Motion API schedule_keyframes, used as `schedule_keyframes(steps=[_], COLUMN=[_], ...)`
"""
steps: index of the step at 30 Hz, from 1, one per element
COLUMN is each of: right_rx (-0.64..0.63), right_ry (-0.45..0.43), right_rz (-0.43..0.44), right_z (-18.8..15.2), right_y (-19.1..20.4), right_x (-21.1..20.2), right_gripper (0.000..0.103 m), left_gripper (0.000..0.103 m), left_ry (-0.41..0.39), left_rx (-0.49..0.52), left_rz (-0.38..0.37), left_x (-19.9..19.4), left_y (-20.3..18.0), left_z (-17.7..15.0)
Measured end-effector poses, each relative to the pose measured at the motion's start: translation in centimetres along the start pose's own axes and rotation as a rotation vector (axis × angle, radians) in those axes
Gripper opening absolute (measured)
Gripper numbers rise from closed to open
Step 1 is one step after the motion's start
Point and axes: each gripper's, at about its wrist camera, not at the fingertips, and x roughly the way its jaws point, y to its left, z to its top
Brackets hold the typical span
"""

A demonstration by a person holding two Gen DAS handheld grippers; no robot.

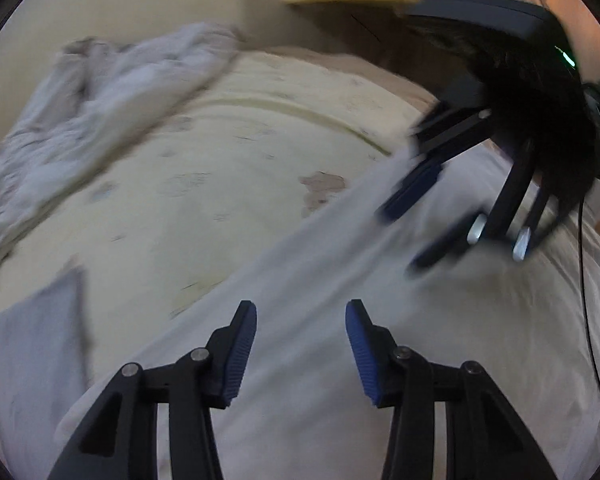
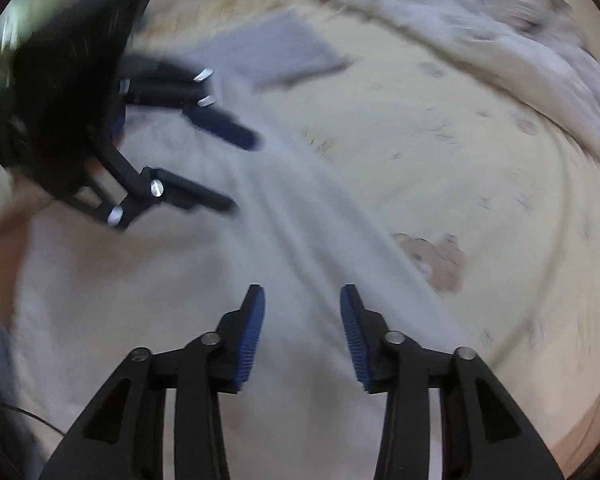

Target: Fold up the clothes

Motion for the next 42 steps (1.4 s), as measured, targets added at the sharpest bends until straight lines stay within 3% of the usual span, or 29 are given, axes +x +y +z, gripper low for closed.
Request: schedule_keyframes(steps=[2,3,4,5,8,10,12,15,19,25,27,28,29,32,37,42], right_rx=[-0.067,-0.067,-0.041,-0.015,0.057,0.109,0.160,0.167,0.197,0.343,0.356,0.370,0.384,0.432,0.363,0.293], right_ry=[0.056,0.066,0.058,0.050,0.058,0.047,0.036,-0.055,-0.134,-0.169,-0.186,-0.202,-0.219,-0.255,-0.219,-0.175], right_rz=[-0.026,-0.050,-0.074,-0.099,-0.178,-0.206,-0.234,-0.204,-0.105,-0.002,-0.019,-0.019,-0.019,-0.013,-0.082,-0.135], right_z=[0.8,0.3,-0.5,-1.3,-5.0,-6.9,-8.9,-10.1,-11.2,-15.8,-16.5,-16.8,-17.1,-17.5,-17.1,-16.3], right_y=[1.3,0.6,-0.6,-1.7,-4.6,-5.1,-5.7,-1.4,3.1,7.0,7.0,6.9,6.9,6.6,8.0,9.4], right_x=[2.7,3.0,2.6,2.1,-0.3,-2.4,-4.4,-7.0,-6.9,-6.8,-5.8,-6.2,-6.5,-6.8,-6.4,-5.0], right_gripper=[0.052,0.059,0.065,0.075,0.084,0.084,0.084,0.084,0.084,0.085,0.085,0.085,0.085,0.085,0.089,0.100], left_gripper=[0.050,0.055,0.068,0.069,0.076,0.074,0.074,0.074,0.074,0.073,0.064,0.054,0.045,0.034,0.034,0.035], left_ry=[0.094,0.127,0.118,0.111,0.118,0.125,0.032,-0.051,-0.012,-0.021,-0.025,-0.028,-0.022,-0.038,-0.074,0.009], left_rx=[-0.026,-0.066,-0.106,-0.144,-0.213,-0.282,-0.381,-0.568,-0.643,-0.565,-0.590,-0.599,-0.599,-0.648,-0.703,-0.683], left_rz=[0.084,0.113,0.126,0.139,0.212,0.345,0.322,0.308,0.256,0.200,0.159,0.143,0.153,0.172,0.143,0.174], left_x=[3.2,4.2,4.0,3.8,2.0,-0.5,-4.5,-10.4,-11.4,-9.4,-7.8,-7.2,-6.9,-6.5,-7.0,-6.7], left_y=[1.1,2.5,3.7,4.9,8.9,11.5,13.3,15.2,15.7,13.1,14.1,14.6,14.8,16.2,17.4,18.6], left_z=[0.2,-0.1,-0.4,-0.6,-2.5,-4.3,-6.2,-10.8,-14.5,-15.3,-14.7,-14.4,-14.2,-13.7,-14.2,-15.2])
